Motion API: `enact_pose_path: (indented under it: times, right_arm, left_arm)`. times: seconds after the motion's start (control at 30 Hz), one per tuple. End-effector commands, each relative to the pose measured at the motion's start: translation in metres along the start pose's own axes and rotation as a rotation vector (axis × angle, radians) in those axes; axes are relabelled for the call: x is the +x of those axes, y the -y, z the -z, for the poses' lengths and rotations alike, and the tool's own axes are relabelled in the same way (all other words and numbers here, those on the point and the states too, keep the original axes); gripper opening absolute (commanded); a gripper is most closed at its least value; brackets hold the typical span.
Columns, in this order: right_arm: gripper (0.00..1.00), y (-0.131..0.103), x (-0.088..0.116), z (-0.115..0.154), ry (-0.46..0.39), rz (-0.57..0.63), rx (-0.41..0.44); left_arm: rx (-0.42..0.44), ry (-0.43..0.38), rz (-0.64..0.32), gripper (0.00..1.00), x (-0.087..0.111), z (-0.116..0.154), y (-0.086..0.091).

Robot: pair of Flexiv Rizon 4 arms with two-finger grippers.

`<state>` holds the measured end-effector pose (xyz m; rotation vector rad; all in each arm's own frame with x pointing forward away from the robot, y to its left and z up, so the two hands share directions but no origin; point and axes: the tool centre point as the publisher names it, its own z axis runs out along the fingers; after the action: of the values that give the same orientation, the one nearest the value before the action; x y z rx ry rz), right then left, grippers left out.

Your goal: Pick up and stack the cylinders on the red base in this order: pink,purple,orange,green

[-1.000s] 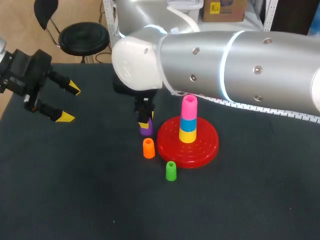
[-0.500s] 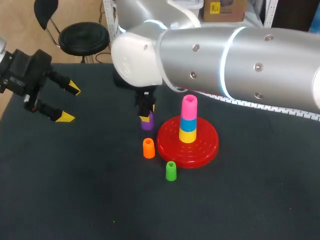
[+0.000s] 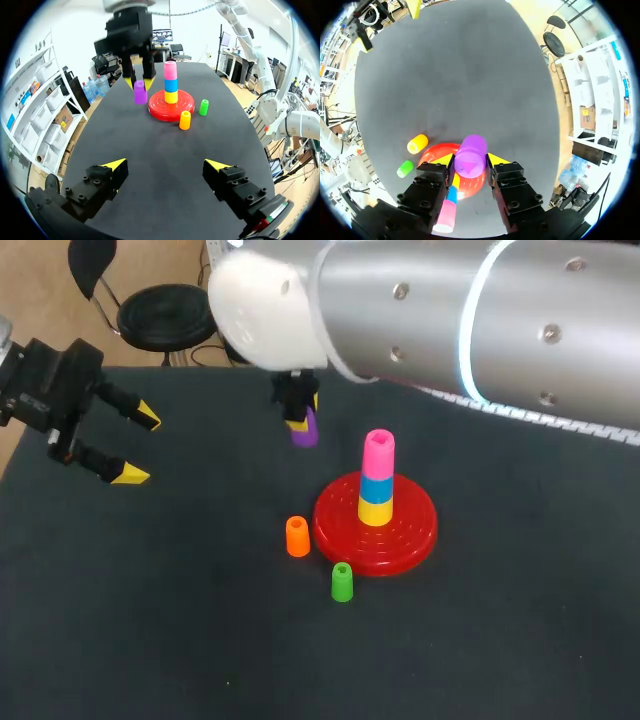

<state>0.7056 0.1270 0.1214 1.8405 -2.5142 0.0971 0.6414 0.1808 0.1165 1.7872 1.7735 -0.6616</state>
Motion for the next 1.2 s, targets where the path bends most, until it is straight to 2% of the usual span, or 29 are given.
enact_pose_path:
  times: [0.03, 0.13, 0.3, 0.63, 0.97, 1.1, 1.2]
  right_arm:
    - [0.0, -0.006, 0.02, 0.023, 0.044, -0.009, 0.046]
    - [0.0, -0.001, 0.028, 0.037, 0.058, -0.035, 0.046]
    - [0.0, 0.001, 0.037, 0.061, 0.027, -0.059, 0.082]
    - [0.0, 0.0, 0.062, 0.09, -0.006, -0.106, 0.094]
    - [0.0, -0.012, 0.093, 0.101, 0.019, -0.156, 0.061]
    - [0.0, -0.016, 0.1, 0.094, 0.063, -0.141, -0.025]
    - [0.0, -0.019, 0.104, 0.092, 0.06, -0.155, -0.041]
  left_arm:
    - [-0.002, 0.0, -0.001, 1.0, 0.001, 0.0, 0.001]
    - [-0.002, 0.0, -0.001, 1.0, 0.001, 0.0, 0.001]
    - [-0.002, 0.0, -0.001, 1.0, 0.001, 0.0, 0.001]
    - [-0.002, 0.0, -0.001, 1.0, 0.001, 0.0, 0.001]
    - [-0.002, 0.0, -0.001, 1.0, 0.001, 0.0, 0.001]
    - [-0.002, 0.0, -0.001, 1.0, 0.001, 0.0, 0.001]
    - [-0.002, 0.0, -0.001, 1.0, 0.001, 0.0, 0.001]
